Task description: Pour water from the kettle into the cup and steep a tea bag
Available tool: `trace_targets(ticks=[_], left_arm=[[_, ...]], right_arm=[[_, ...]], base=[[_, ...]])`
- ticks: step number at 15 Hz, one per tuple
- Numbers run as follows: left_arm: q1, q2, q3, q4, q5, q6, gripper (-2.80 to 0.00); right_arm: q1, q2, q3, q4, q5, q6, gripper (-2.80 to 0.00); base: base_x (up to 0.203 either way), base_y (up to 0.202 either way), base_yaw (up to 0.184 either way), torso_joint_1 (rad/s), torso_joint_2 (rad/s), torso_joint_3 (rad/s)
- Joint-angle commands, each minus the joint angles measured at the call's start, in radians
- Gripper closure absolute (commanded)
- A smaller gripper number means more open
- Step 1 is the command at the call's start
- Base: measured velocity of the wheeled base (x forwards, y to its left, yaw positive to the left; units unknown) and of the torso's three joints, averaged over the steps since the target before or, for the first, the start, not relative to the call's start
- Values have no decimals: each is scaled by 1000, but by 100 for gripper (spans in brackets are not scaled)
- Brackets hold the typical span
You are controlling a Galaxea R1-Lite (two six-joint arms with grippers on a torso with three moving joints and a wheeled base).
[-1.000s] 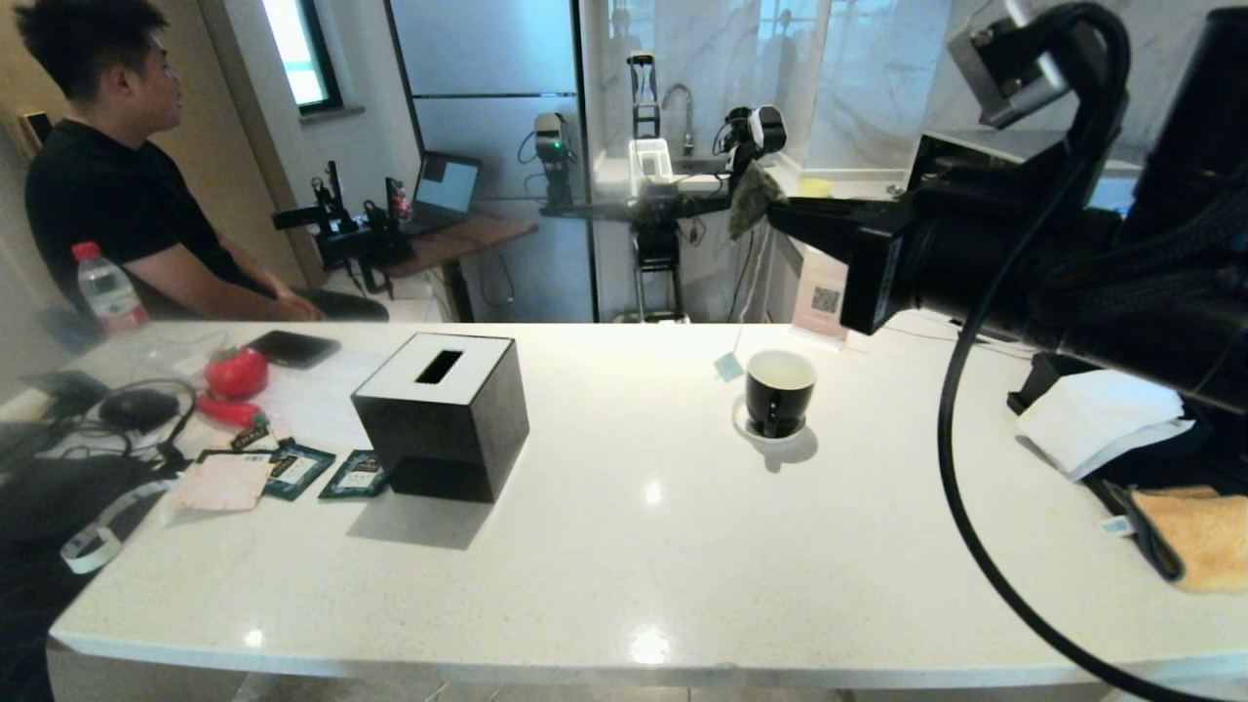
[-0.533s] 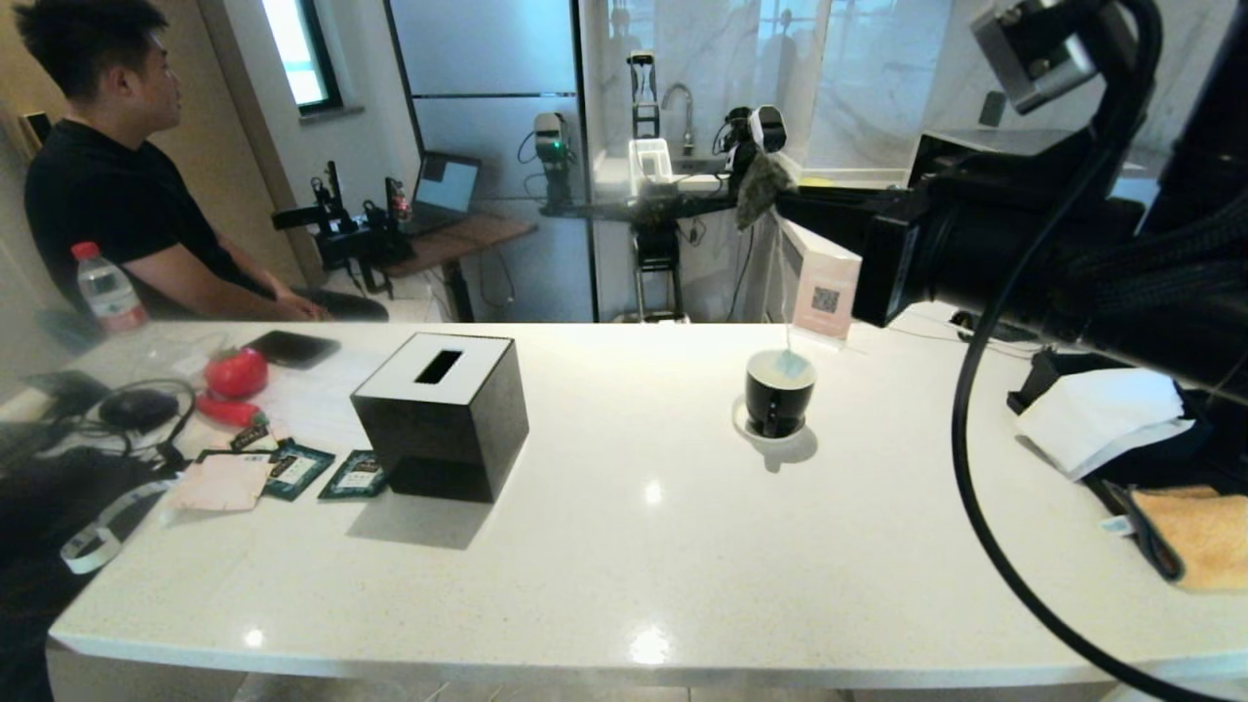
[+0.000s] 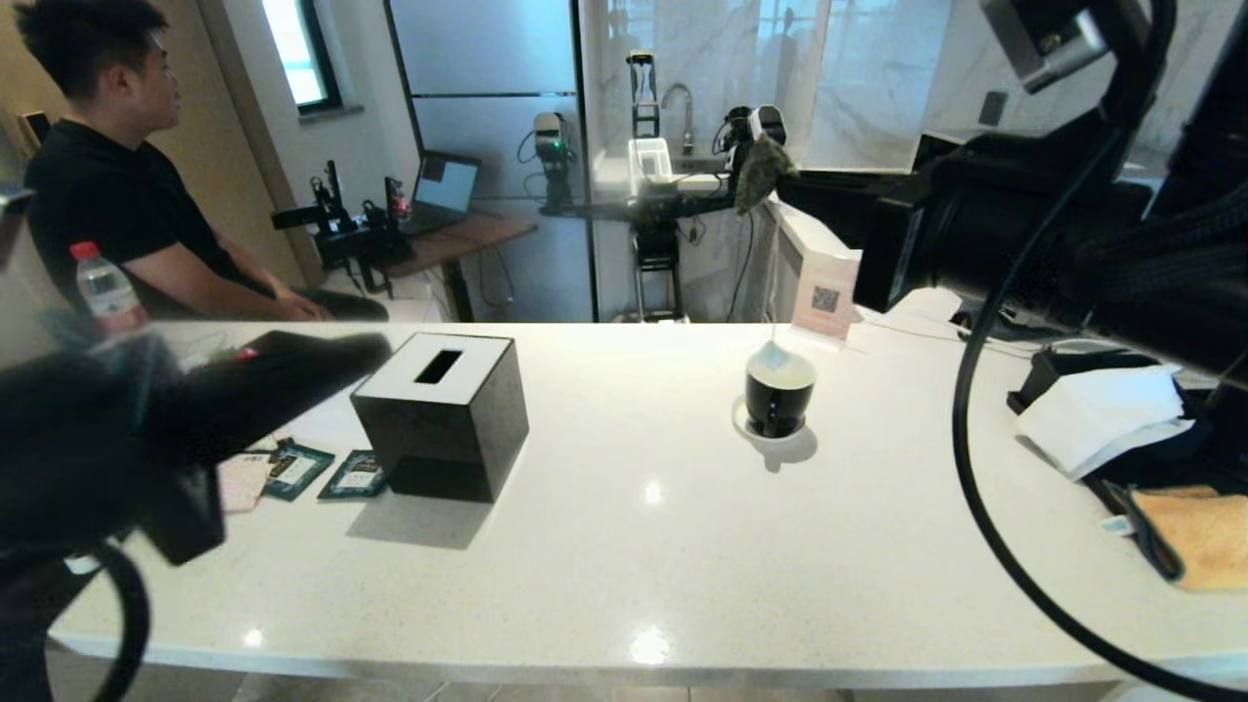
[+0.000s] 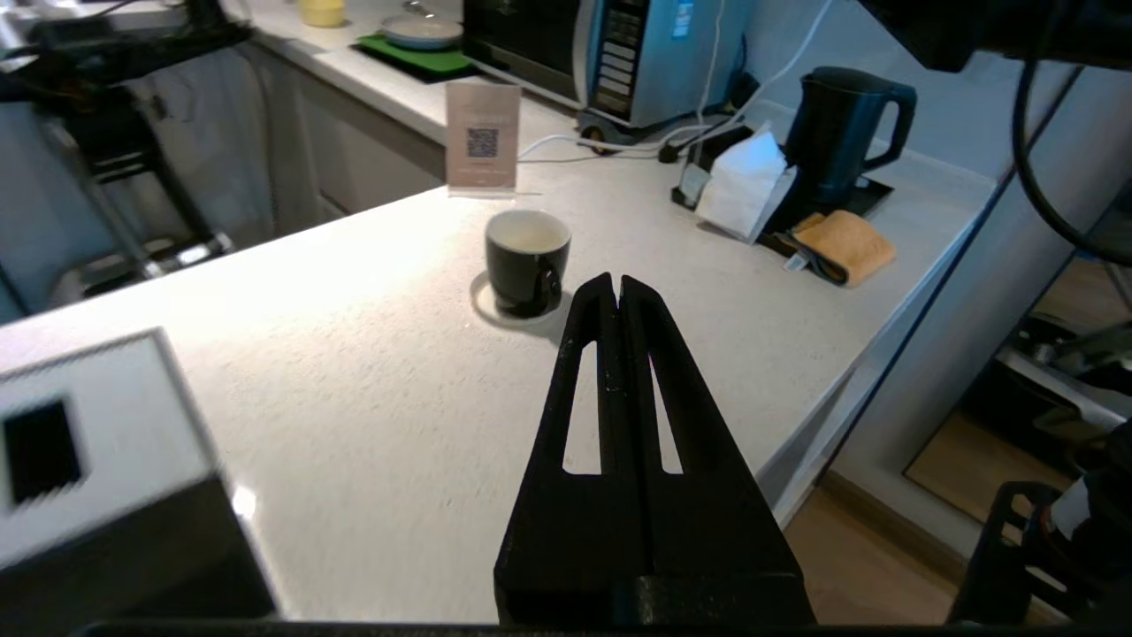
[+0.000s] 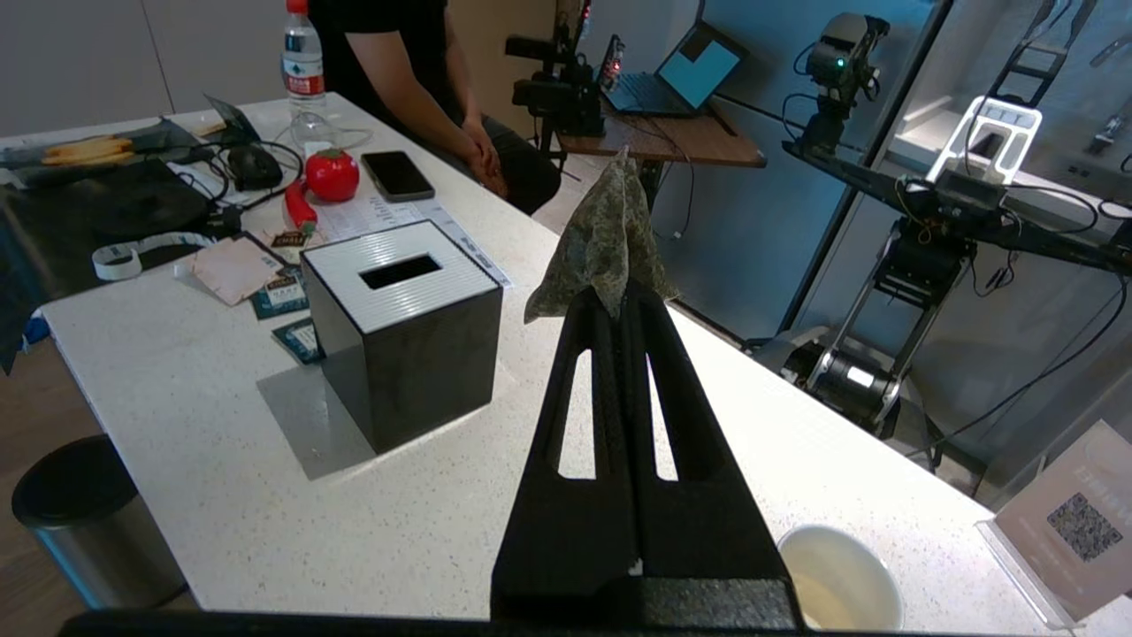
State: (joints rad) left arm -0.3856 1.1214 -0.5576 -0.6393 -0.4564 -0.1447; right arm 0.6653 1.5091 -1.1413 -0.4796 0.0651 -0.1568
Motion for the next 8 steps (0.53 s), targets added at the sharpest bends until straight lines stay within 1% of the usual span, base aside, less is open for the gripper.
trace_targets(ticks=[1, 6, 8], left_arm=[[-49, 239, -23, -142, -3, -3, 0], [-120, 538, -95, -385, -10, -5, 0], [-157, 615, -127, -429, -17, -3, 0]], right_arm=[[0, 18, -5, -7, 1, -1, 0], [-1, 23, -3, -5, 2, 3, 0], [-1, 37, -5, -8, 2, 5, 0]], base=[[0, 0, 0, 0, 0, 0], [0, 0, 0, 0, 0, 0], [0, 0, 0, 0, 0, 0]])
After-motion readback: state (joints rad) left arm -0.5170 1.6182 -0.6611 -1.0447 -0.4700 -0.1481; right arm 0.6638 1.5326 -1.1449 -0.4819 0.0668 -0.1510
